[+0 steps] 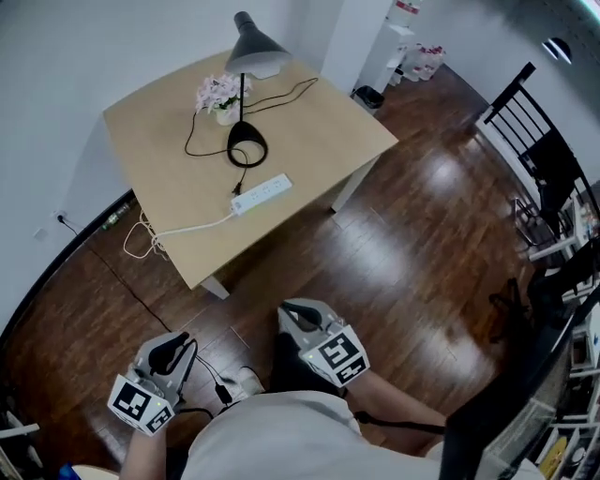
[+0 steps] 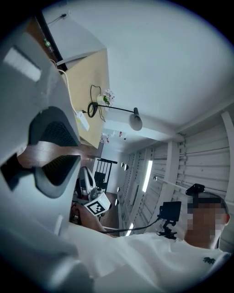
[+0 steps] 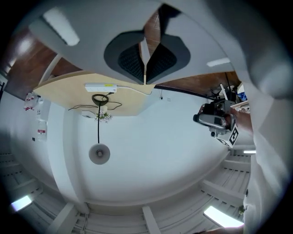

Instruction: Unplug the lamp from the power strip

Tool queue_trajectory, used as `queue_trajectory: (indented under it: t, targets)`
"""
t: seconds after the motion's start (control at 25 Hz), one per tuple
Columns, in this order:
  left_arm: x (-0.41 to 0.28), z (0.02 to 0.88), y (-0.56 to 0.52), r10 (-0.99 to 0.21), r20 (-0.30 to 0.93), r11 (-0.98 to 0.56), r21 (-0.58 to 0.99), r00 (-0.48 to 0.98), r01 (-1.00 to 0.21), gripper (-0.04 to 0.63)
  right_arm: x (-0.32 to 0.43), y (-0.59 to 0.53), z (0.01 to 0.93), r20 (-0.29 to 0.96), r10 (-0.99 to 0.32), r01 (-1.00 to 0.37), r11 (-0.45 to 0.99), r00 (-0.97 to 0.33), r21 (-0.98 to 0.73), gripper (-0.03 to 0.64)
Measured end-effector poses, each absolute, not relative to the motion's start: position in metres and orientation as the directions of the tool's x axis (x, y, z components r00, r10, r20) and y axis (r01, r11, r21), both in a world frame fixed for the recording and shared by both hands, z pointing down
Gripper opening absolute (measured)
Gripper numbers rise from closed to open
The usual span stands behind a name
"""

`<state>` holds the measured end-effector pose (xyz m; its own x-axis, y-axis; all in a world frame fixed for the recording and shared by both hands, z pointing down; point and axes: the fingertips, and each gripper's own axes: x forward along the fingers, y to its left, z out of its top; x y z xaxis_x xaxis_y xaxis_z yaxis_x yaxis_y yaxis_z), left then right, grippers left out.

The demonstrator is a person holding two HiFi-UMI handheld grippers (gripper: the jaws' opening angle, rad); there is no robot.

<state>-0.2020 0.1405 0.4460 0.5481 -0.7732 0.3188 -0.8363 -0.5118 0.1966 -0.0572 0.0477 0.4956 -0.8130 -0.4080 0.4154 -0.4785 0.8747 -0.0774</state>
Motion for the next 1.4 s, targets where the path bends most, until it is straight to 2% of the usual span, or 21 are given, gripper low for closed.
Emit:
queue_trajectory:
  t: [0.36, 0.84, 1.08, 1.4]
  targets:
    - [-0.143, 0.423, 0.227, -0.801, 0.26, -0.512, 0.168, 0.539, -0.842, 0.064, 0.0, 0.148, 0.455, 0.373, -0.383, -0.43, 0.901, -0.845, -0.049, 0.025]
    - [-0.037, 0.412, 0.276, -0.808, 0.243, -0.512, 0.16, 0.537, -0.844, 0.059, 0.085, 0.228, 0.435, 0.33, -0.327, -0.362, 0.931, -0.885, -0.05, 0.025]
    - [-0.017, 0.414, 0.303, -0.767, 0.266, -0.565, 0.15, 0.584, -0.811, 0.058, 0.106, 0.25, 0.419, 0.33, -0.379, -0.408, 0.913, -0.865, -0.022, 0.025]
    - [-0.024, 0.401, 0.309, -0.751, 0.241, -0.595, 0.154, 0.614, -0.788, 0.058, 0.105, 0.259, 0.392, 0.258, -0.439, -0.464, 0.885, -0.86, -0.042, 0.04]
